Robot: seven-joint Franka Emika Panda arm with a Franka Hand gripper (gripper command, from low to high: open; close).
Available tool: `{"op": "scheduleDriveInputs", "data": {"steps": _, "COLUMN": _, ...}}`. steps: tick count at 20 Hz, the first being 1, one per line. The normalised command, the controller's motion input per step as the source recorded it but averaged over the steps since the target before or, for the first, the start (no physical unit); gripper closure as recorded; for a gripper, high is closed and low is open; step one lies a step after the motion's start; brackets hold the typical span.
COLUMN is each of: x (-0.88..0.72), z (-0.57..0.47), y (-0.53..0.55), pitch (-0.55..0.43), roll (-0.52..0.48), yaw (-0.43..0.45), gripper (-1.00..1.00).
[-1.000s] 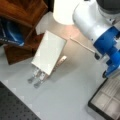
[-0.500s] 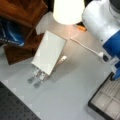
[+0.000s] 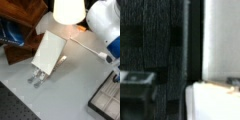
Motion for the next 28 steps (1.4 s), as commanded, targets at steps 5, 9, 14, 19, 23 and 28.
{"op": "scheduleDriveInputs", "data": {"steps": 5, "x": -0.01, "z": 0.09, "y": 0.31, "pitch": 0.079, "roll": 0.116, "yaw": -0.252, "gripper": -1.00}}
{"op": "scheduleDriveInputs", "data": {"steps": 9, "x": -0.05, "z": 0.02, "y": 0.24, "pitch": 0.092, "roll": 0.126, "yaw": -0.228, "gripper": -1.00}}
{"op": "scheduleDriveInputs", "data": {"steps": 14, "x": -0.12, "z": 0.01, "y": 0.27, "pitch": 0.082, "roll": 0.124, "yaw": -0.196, "gripper": -1.00}}
{"op": "scheduleDriveInputs", "data": {"steps": 19, "x": -0.17, "z": 0.02, "y": 0.35, "pitch": 0.066, "roll": 0.109, "yaw": -0.190, "gripper": -1.00}}
{"op": "scheduleDriveInputs", "data": {"steps": 23, "x": -0.16, "z": 0.01, "y": 0.34, "pitch": 0.059, "roll": 0.110, "yaw": -0.205, "gripper": -1.00}}
{"op": "scheduleDriveInputs", "data": {"steps": 28, "x": -0.13, "z": 0.01, "y": 0.21, "pitch": 0.088, "roll": 0.093, "yaw": -0.228, "gripper": -1.00}}
